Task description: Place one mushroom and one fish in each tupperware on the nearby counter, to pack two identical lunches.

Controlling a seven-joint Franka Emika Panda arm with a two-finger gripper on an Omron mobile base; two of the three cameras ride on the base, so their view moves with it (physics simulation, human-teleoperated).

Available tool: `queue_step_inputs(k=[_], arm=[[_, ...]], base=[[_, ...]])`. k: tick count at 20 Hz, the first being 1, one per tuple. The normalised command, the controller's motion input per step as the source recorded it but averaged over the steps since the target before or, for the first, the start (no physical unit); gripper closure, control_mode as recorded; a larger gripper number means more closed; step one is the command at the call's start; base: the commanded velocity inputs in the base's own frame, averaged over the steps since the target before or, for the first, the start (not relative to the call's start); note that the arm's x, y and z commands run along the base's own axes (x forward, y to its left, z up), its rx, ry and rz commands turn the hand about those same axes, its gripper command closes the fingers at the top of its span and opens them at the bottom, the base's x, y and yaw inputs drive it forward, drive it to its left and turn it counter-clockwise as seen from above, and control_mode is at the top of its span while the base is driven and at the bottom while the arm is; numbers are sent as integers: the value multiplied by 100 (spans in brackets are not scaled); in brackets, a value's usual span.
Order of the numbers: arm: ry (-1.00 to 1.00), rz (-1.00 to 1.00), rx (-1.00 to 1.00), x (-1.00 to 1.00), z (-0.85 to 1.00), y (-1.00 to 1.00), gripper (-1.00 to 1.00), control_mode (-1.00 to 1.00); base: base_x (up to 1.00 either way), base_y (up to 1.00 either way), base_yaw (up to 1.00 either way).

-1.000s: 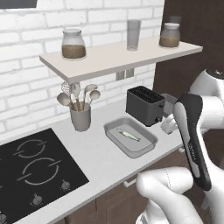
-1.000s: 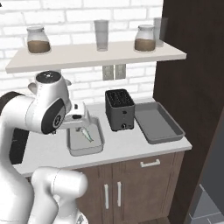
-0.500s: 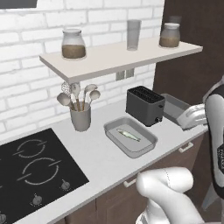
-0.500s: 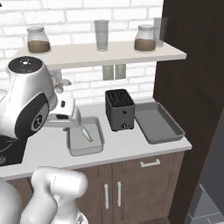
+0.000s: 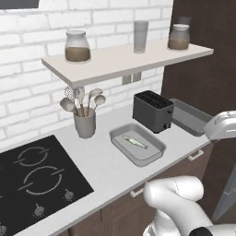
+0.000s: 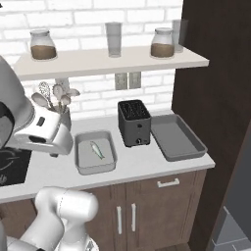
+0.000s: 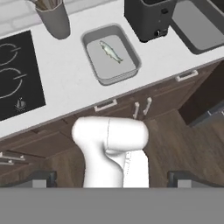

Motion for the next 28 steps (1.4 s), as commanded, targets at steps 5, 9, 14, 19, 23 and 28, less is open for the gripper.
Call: queue_step_inputs(k=[5, 9, 14, 19, 23, 28], arm=[[0, 0, 0, -4, 0, 0, -100, 100], [0, 0, 0, 0, 0, 0, -100, 100], [0, 0, 0, 0, 0, 0, -100, 100], [0, 0, 0, 0, 0, 0, -100, 100], [0, 0, 0, 0, 0, 0, -100, 100], [0, 0, 0, 0, 0, 0, -100, 100]], base=[[-22, 1, -3], [-87, -1, -14], [-84, -4, -35], [-16, 0, -65], [0, 0, -73], [0, 0, -74]])
